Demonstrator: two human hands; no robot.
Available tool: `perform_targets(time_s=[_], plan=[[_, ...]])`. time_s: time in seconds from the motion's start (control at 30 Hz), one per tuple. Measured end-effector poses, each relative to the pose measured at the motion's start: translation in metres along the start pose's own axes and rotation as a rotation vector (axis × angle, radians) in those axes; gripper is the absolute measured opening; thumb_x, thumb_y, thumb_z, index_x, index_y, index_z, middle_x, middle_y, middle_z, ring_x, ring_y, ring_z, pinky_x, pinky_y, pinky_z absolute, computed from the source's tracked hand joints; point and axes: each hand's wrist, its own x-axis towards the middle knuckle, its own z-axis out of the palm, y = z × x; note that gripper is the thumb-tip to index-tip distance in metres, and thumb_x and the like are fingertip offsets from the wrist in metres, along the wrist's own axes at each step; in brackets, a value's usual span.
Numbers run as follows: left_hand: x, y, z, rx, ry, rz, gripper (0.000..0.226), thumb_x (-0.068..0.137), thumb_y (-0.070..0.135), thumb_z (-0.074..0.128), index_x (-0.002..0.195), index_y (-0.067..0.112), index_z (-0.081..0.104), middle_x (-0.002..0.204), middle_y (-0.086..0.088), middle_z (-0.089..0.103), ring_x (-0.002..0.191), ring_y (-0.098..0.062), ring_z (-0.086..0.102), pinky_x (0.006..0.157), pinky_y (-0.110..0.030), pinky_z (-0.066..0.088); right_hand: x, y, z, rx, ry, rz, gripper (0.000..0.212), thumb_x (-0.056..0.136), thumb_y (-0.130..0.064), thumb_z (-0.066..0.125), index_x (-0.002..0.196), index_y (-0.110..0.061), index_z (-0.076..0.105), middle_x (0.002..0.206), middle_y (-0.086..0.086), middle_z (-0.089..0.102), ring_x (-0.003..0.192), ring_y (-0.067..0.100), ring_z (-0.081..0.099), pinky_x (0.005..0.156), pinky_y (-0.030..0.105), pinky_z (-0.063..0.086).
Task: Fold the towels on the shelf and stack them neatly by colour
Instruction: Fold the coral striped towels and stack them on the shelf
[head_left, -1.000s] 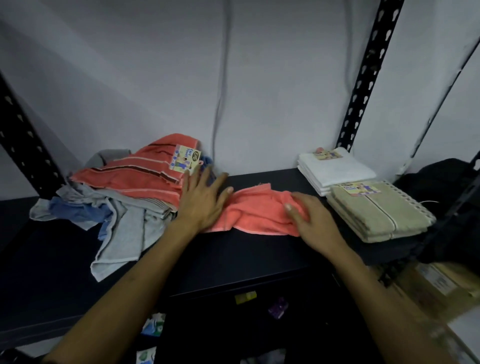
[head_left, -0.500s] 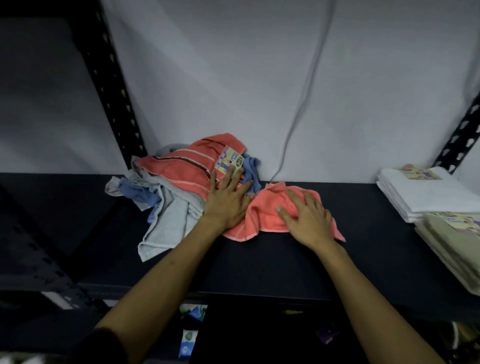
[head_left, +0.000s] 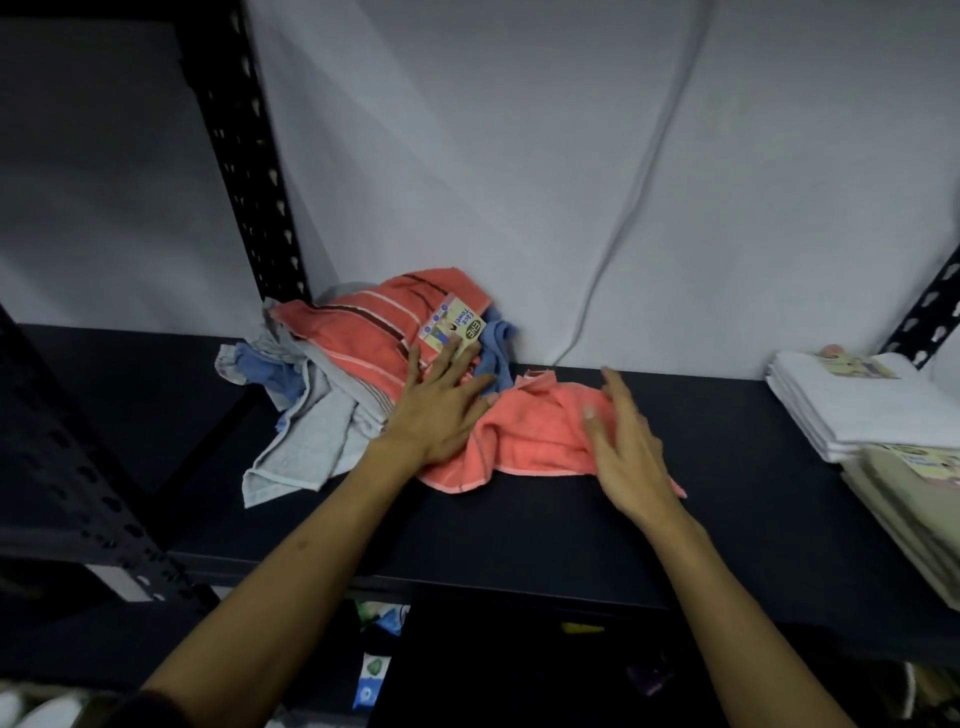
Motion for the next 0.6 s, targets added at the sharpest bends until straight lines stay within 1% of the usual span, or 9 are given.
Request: perform_targets(time_s=[0.07, 0.13, 0.2, 0.27, 0.37, 0.43, 0.5, 0.53, 0.6], plan=[[-0.002, 0.014, -0.009, -0.177, 0.023, 0.000, 0.071, 0.098, 0.065, 0.009, 0.139, 0.035, 0.058, 0.168, -0.004, 0.017, 0.157, -0.022, -0.001, 0.123, -0.058, -0.006, -0.003, 0.012, -0.017, 0.098, 0.066, 0.040, 0.047, 0.104, -0.049, 0.038, 0.149, -0.046, 0.024, 0.151, -0.005, 0.044, 0.139, 0.023, 0.041, 0.117, 0.052, 0.030], [-0.009, 0.028, -0.017, -0.323, 0.094, 0.003, 0.059, 0.102, 0.061, 0.025, 0.128, 0.030, 0.069, 0.163, -0.007, 0.033, 0.154, -0.025, 0.019, 0.125, -0.051, 0.010, -0.005, 0.028, -0.040, -0.011, -0.026, 0.065, 0.049, 0.099, -0.051, 0.050, 0.146, -0.038, 0.039, 0.144, -0.003, 0.051, 0.133, 0.022, 0.046, 0.114, 0.045, 0.036], [-0.021, 0.039, -0.025, -0.386, 0.185, -0.020, 0.050, 0.102, 0.055, 0.036, 0.119, 0.025, 0.073, 0.142, -0.005, 0.056, 0.134, -0.025, 0.046, 0.113, -0.043, 0.033, -0.013, 0.043, -0.059, -0.114, -0.167, 0.077, 0.054, 0.092, -0.045, 0.066, 0.141, -0.027, 0.052, 0.134, -0.005, 0.055, 0.129, 0.018, 0.048, 0.108, 0.034, 0.038], [-0.038, 0.047, -0.029, -0.417, 0.184, -0.105, 0.041, 0.102, 0.050, 0.046, 0.115, 0.023, 0.072, 0.119, -0.002, 0.064, 0.112, -0.023, 0.056, 0.094, -0.038, 0.044, -0.024, 0.059, -0.073, -0.170, -0.197, 0.077, 0.056, 0.087, -0.039, 0.075, 0.136, -0.023, 0.055, 0.128, -0.009, 0.052, 0.123, 0.014, 0.047, 0.103, 0.031, 0.038], [-0.058, 0.051, -0.019, -0.371, 0.100, -0.265, 0.037, 0.102, 0.048, 0.047, 0.119, 0.025, 0.071, 0.110, -0.008, 0.064, 0.106, -0.030, 0.056, 0.085, -0.039, 0.042, -0.037, 0.086, -0.089, -0.269, -0.022, 0.034, 0.030, 0.087, -0.030, 0.076, 0.111, -0.016, 0.067, 0.113, -0.002, 0.056, 0.110, 0.024, 0.053, 0.089, 0.033, 0.041], [-0.064, 0.046, -0.008, -0.346, 0.032, -0.357, 0.049, 0.099, 0.059, 0.036, 0.120, 0.031, 0.070, 0.112, -0.010, 0.064, 0.110, -0.034, 0.054, 0.092, -0.044, 0.041, -0.041, 0.092, -0.101, -0.335, 0.071, 0.025, 0.011, 0.088, -0.022, 0.074, 0.094, -0.013, 0.070, 0.095, 0.000, 0.057, 0.094, 0.028, 0.056, 0.077, 0.032, 0.038], [-0.068, 0.044, 0.003, -0.331, -0.043, -0.404, 0.062, 0.092, 0.070, 0.025, 0.116, 0.039, 0.072, 0.116, -0.008, 0.064, 0.117, -0.032, 0.053, 0.101, -0.048, 0.038, -0.042, 0.091, -0.113, -0.275, 0.127, 0.069, 0.006, 0.088, -0.019, 0.075, 0.091, -0.016, 0.071, 0.086, 0.003, 0.063, 0.083, 0.028, 0.059, 0.072, 0.034, 0.042], [-0.068, 0.044, 0.006, -0.334, -0.061, -0.409, 0.060, 0.091, 0.070, 0.027, 0.113, 0.040, 0.074, 0.117, -0.008, 0.064, 0.120, -0.032, 0.053, 0.103, -0.049, 0.036, -0.042, 0.088, -0.119, -0.189, 0.146, 0.092, 0.005, 0.087, -0.017, 0.076, 0.090, -0.017, 0.072, 0.083, 0.006, 0.067, 0.077, 0.027, 0.062, 0.071, 0.036, 0.047], [-0.068, 0.046, 0.007, -0.369, -0.064, -0.402, 0.042, 0.095, 0.060, 0.046, 0.113, 0.036, 0.076, 0.118, -0.011, 0.063, 0.120, -0.033, 0.053, 0.106, -0.048, 0.034, -0.041, 0.081, -0.127, -0.026, 0.169, 0.103, 0.009, 0.086, -0.012, 0.077, 0.090, -0.019, 0.072, 0.079, 0.010, 0.070, 0.066, 0.021, 0.063, 0.069, 0.035, 0.051]])
